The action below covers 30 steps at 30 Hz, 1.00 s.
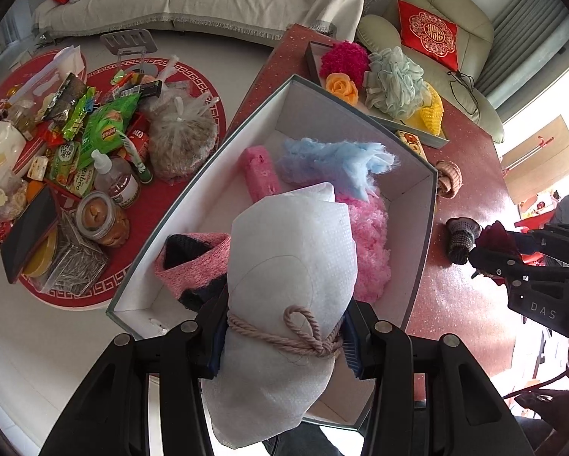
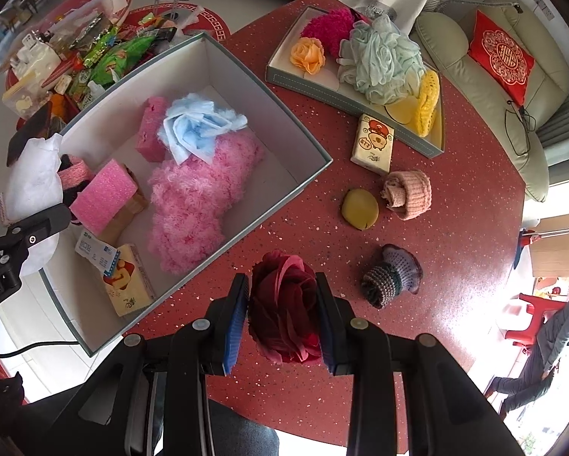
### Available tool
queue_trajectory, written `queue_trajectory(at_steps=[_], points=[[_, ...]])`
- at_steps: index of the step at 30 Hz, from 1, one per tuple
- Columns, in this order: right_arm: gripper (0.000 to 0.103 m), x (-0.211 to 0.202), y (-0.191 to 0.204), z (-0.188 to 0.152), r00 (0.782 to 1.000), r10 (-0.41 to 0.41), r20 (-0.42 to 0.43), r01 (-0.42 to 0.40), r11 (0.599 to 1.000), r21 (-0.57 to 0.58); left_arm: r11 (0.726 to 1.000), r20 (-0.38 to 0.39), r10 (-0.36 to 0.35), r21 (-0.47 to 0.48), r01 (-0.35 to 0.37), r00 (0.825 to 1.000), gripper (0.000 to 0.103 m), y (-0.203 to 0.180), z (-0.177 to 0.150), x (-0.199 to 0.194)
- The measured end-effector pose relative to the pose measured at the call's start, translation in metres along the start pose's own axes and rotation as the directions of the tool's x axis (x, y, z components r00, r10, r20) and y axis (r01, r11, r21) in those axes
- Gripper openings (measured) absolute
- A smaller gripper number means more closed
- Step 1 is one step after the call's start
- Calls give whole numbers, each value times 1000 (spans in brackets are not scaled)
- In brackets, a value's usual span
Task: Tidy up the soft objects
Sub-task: 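Lower the cloth bundle and rose with both grippers into the box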
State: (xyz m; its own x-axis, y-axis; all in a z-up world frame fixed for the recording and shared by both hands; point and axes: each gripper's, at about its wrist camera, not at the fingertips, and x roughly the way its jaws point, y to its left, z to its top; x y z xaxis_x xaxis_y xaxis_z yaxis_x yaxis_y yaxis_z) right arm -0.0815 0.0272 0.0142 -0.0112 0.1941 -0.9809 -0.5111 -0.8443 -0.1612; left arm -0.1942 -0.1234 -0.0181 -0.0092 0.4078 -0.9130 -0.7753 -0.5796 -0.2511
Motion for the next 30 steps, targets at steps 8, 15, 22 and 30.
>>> queue_trajectory(at_steps=[8, 15, 22, 30], points=[[37, -4, 30, 11, 999, 50, 7, -49, 997, -59, 996, -24, 59, -59, -60, 998, 49, 21, -13, 0], [36, -5, 50, 18, 997, 82, 6, -81, 992, -94, 996, -41, 80, -46, -82, 996, 49, 20, -15, -1], [36, -6, 58, 22, 993, 114, 1, -114, 989, -92, 995, -60, 91, -39, -93, 994, 49, 20, -10, 2], [36, 2, 62, 25, 988, 155, -24, -156, 986, -61, 993, -78, 108, -31, -110, 991, 49, 18, -10, 5]])
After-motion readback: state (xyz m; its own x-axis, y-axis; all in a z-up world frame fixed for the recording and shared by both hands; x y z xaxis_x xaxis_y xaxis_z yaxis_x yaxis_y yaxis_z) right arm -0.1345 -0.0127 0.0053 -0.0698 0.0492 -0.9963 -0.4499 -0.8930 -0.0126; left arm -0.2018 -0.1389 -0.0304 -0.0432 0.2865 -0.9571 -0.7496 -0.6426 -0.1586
